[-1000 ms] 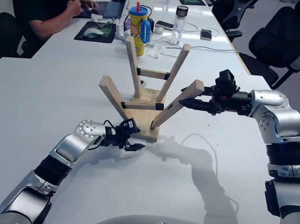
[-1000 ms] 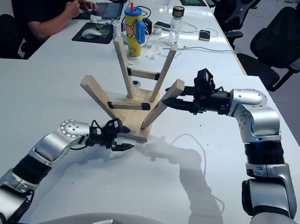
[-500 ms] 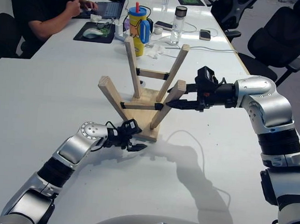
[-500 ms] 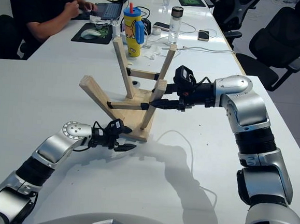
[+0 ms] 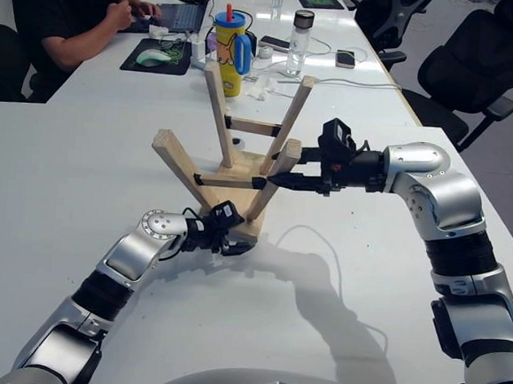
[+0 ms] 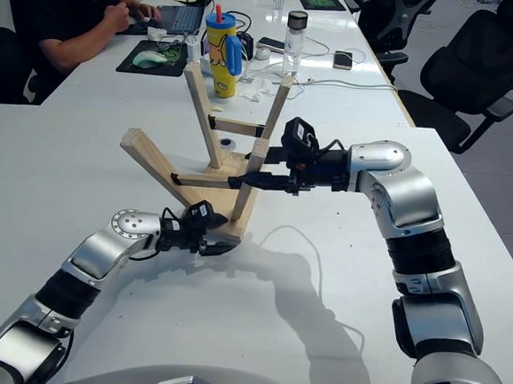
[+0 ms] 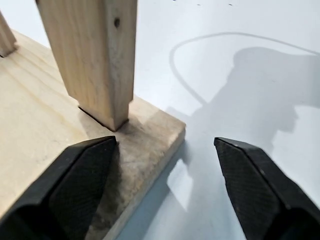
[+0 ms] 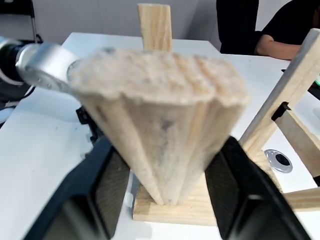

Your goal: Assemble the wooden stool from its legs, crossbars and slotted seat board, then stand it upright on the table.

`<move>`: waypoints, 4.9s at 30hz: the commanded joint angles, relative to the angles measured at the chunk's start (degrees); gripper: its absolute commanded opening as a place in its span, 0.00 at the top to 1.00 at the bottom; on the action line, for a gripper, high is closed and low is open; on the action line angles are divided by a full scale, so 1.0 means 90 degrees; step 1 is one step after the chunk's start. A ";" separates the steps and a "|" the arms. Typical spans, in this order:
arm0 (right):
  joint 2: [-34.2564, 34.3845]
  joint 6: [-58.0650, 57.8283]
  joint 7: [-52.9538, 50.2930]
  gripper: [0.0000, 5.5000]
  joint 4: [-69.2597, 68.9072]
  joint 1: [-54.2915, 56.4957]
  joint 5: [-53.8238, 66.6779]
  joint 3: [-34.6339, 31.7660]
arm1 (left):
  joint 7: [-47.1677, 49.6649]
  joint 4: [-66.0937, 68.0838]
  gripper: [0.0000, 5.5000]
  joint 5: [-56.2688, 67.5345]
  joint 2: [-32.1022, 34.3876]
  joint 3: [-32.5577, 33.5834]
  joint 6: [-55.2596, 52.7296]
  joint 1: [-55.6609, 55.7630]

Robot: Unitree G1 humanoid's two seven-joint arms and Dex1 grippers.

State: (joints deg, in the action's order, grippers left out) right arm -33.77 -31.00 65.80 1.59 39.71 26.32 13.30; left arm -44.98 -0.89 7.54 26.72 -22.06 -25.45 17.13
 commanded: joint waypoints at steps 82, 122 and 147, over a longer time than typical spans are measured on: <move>0.2530 -0.0328 -0.4922 1.00 -0.1563 -0.0636 0.3226 -0.1389 | 0.2485 0.0580 0.55 -0.0603 -0.1434 0.1259 0.0952 -0.1992; 0.2104 -0.1170 -0.6686 1.00 -0.1139 -0.1809 0.2925 -0.0258 | 0.2661 0.1009 0.55 -0.0584 -0.1593 0.1014 0.0478 -0.1562; 0.1320 -0.1644 -0.4182 1.00 -0.2474 -0.2331 0.2512 -0.0606 | 0.2785 0.0936 0.55 -0.0512 -0.1569 0.0996 -0.0677 -0.1224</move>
State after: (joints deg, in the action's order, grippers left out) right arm -24.66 -45.69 31.23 -21.08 16.79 47.90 11.39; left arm -19.86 3.12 4.99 11.30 -11.09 -24.68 10.49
